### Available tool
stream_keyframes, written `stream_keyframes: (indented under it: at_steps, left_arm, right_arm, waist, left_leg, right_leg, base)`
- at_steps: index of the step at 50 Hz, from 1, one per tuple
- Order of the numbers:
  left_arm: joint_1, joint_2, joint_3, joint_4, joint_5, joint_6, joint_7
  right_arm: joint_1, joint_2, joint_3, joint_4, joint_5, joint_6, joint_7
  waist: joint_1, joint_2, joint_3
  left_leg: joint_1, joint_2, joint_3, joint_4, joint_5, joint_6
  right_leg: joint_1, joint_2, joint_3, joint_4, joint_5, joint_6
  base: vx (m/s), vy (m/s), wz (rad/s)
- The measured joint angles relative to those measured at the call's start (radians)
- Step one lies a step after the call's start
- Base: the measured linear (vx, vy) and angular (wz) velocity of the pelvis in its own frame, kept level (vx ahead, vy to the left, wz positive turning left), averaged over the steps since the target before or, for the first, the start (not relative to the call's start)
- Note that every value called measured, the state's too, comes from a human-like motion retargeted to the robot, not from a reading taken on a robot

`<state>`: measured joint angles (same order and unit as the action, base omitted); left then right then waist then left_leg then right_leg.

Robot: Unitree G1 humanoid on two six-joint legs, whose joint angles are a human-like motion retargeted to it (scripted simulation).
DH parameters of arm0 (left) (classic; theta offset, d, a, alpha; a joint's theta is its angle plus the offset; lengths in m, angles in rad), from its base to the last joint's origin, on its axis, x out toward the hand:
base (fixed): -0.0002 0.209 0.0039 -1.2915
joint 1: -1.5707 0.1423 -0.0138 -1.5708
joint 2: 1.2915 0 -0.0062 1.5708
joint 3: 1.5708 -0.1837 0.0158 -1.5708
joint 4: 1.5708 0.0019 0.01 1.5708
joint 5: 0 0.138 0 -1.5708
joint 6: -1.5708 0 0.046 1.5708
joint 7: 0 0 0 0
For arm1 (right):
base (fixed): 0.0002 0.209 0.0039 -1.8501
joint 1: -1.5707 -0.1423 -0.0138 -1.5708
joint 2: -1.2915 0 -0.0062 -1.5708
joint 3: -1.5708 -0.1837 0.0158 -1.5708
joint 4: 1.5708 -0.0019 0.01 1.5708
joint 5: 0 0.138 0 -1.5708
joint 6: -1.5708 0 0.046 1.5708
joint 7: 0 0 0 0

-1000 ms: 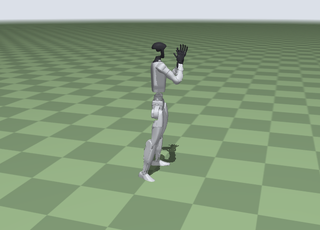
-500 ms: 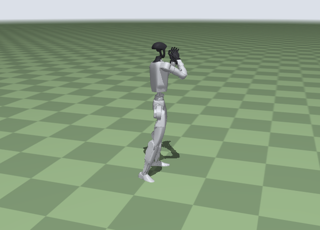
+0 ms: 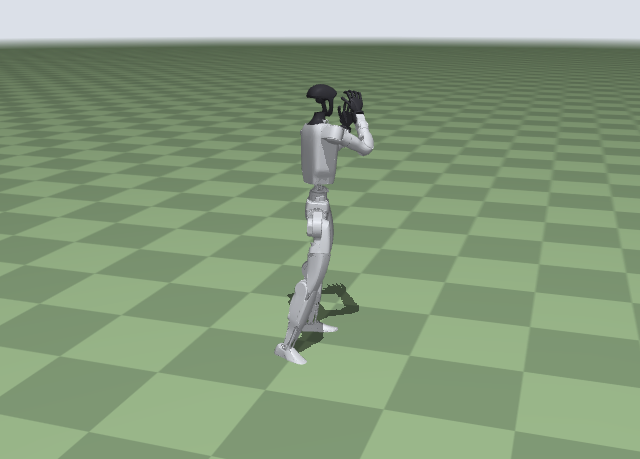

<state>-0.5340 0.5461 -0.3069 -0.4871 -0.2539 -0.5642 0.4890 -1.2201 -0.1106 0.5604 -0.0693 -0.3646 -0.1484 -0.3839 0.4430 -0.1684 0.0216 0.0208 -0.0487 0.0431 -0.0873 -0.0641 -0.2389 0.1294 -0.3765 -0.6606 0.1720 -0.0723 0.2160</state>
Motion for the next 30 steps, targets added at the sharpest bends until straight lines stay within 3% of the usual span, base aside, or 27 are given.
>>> stream_keyframes:
  at_steps: [5, 13, 17, 23, 30]
  left_arm:
    - [-0.021, -0.016, -0.031, -0.018, 0.008, 0.035, -0.054]
    - [-0.331, -0.107, 0.063, 0.188, -0.001, 0.082, 0.035]
    - [-0.283, -0.158, 0.010, 0.149, 0.003, 0.060, 0.043]
    - [-0.100, -0.184, -0.087, 0.004, 0.004, 0.058, -0.024]
    - [-0.338, -0.188, -0.012, 0.146, 0.001, 0.097, 0.003]
  right_arm:
    - [0.014, -0.044, -0.048, 0.022, 0.038, 0.000, -0.013]
    - [0.269, -0.140, -0.028, -0.264, 0.058, -0.057, 0.081]
    - [0.160, -0.094, -0.026, -0.206, 0.008, -0.006, 0.055]
    - [0.007, -0.078, -0.059, -0.039, 0.100, 0.041, -0.066]
    - [0.245, -0.186, -0.007, -0.244, 0.135, -0.020, 0.008]
  waist:
    - [-0.018, -0.013, -0.002]
    - [-0.044, 0.001, -0.003]
    - [-0.027, 0.015, 0.009]
    - [-0.027, 0.015, 0.027]
    - [-0.057, 0.024, 0.031]
  left_leg:
    - [-0.014, -0.011, -0.032, 0.000, 0.008, 0.016]
    - [-0.034, -0.016, -0.078, 0.000, 0.020, 0.000]
    - [-0.027, -0.011, -0.041, 0.000, 0.014, 0.004]
    - [-0.022, -0.015, -0.016, 0.000, 0.011, 0.024]
    - [-0.029, -0.017, -0.043, 0.000, 0.019, 0.018]
  right_leg:
    - [0.009, -0.007, -0.032, -0.001, 0.002, -0.005]
    - [0.019, -0.008, -0.087, 0.007, 0.001, -0.014]
    - [0.000, -0.007, -0.045, 0.004, 0.007, -0.013]
    - [-0.009, -0.011, -0.018, -0.004, 0.016, -0.009]
    - [0.005, -0.010, -0.053, -0.004, 0.018, -0.013]
  base:
    - [0.01, 0.01, 0.26]
    - [0.00, 0.01, 0.30]
    - [0.00, 0.00, -0.48]
    - [0.00, 0.01, -0.22]
    - [0.00, 0.01, 0.18]
